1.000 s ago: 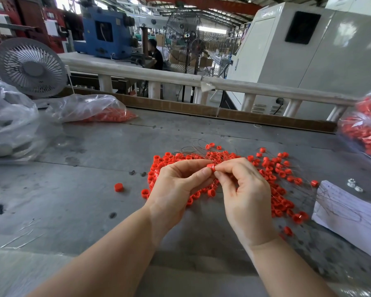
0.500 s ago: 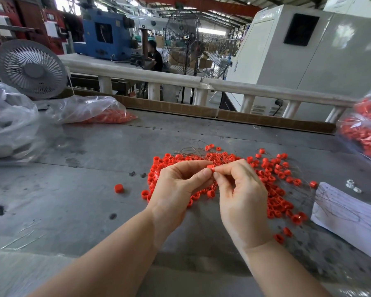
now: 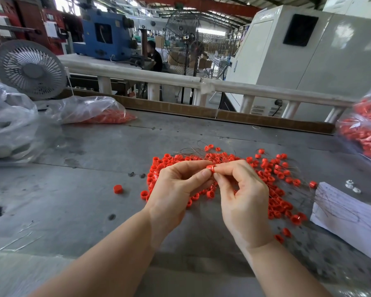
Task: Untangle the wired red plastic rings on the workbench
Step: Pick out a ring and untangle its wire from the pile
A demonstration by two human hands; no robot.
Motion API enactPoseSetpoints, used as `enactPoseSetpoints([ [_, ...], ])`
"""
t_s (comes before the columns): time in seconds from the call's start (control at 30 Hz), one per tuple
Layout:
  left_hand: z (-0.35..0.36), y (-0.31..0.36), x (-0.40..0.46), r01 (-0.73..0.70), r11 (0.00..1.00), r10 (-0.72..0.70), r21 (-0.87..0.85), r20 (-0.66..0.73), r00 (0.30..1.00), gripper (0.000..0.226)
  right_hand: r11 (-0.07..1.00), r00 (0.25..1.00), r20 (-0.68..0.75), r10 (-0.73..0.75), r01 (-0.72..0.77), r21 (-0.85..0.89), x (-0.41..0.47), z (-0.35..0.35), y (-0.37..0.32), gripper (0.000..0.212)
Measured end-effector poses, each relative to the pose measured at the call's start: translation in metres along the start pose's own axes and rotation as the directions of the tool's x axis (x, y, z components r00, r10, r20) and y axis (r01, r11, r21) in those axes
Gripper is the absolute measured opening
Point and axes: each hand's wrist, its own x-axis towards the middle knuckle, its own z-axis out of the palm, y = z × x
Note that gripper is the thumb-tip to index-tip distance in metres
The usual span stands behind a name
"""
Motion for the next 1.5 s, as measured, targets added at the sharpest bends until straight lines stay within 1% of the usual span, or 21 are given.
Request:
enactPoseSetpoints([
  [0.2, -0.0018, 0.0020, 0.0009, -0.002, 1.000, 0.002, -0.001, 0.038, 0.999, 0.017, 0.999, 1.000, -0.006, -0.021, 0.021, 0.024, 0.0008, -0.0019, 0.0003, 0.006],
  [0.4, -0.0019, 0.0011, 0.0003, -0.010, 1.000, 0.009, 0.012, 0.018, 1.000, 0.016, 1.000, 1.000, 0.005, 0.000, 0.000, -0.001, 0.0007, -0.0010, -0.0013, 0.008],
  [0.57, -0.0019, -0.0008, 0.0008, -0.013, 0.999, 0.014, 0.035, -0.004, 1.000, 0.016, 0.998, 1.000, 0.003, -0.014, 0.014, -0.058, -0.0001, 0.0001, -0.0034, 0.007],
  [0.73, -0.0014, -0.0023, 0.0011, -0.008, 1.000, 0.008, 0.028, -0.020, 1.000, 0.017, 0.999, 1.000, 0.006, 0.017, -0.017, -0.027, -0.0002, 0.0002, -0.0034, 0.007],
  [1.17, -0.0001, -0.0020, -0.0007, -0.052, 0.994, 0.055, 0.098, -0.028, 0.998, 0.016, 0.998, 0.998, 0.064, 0.024, -0.020, -0.058, -0.0016, 0.0002, -0.0036, 0.008],
  [1.23, -0.0009, -0.0014, -0.0006, -0.043, 0.994, 0.045, 0.101, -0.025, 0.999, 0.020, 0.999, 0.998, 0.058, 0.016, -0.013, -0.053, -0.0024, 0.0015, -0.0042, 0.010],
  [1.3, -0.0025, -0.0009, 0.0001, -0.030, 0.994, 0.034, 0.104, -0.039, 0.999, 0.031, 0.999, 0.997, 0.069, 0.021, -0.018, -0.036, -0.0028, 0.0035, -0.0050, 0.014],
  [1.33, -0.0034, -0.0007, 0.0010, -0.023, 0.995, 0.029, 0.097, -0.056, 0.998, 0.033, 0.999, 0.996, 0.087, 0.029, -0.027, -0.025, -0.0029, 0.0043, -0.0054, 0.016],
  [1.4, -0.0055, -0.0006, 0.0028, -0.014, 0.998, 0.019, 0.064, -0.079, 0.997, 0.028, 0.999, 0.992, 0.121, 0.033, -0.033, -0.003, -0.0025, 0.0050, -0.0060, 0.022],
  [1.5, -0.0070, -0.0002, 0.0035, -0.002, 1.000, 0.004, 0.023, -0.081, 0.997, 0.019, 0.998, 0.992, 0.119, 0.042, -0.048, 0.051, -0.0005, 0.0024, -0.0052, 0.032],
])
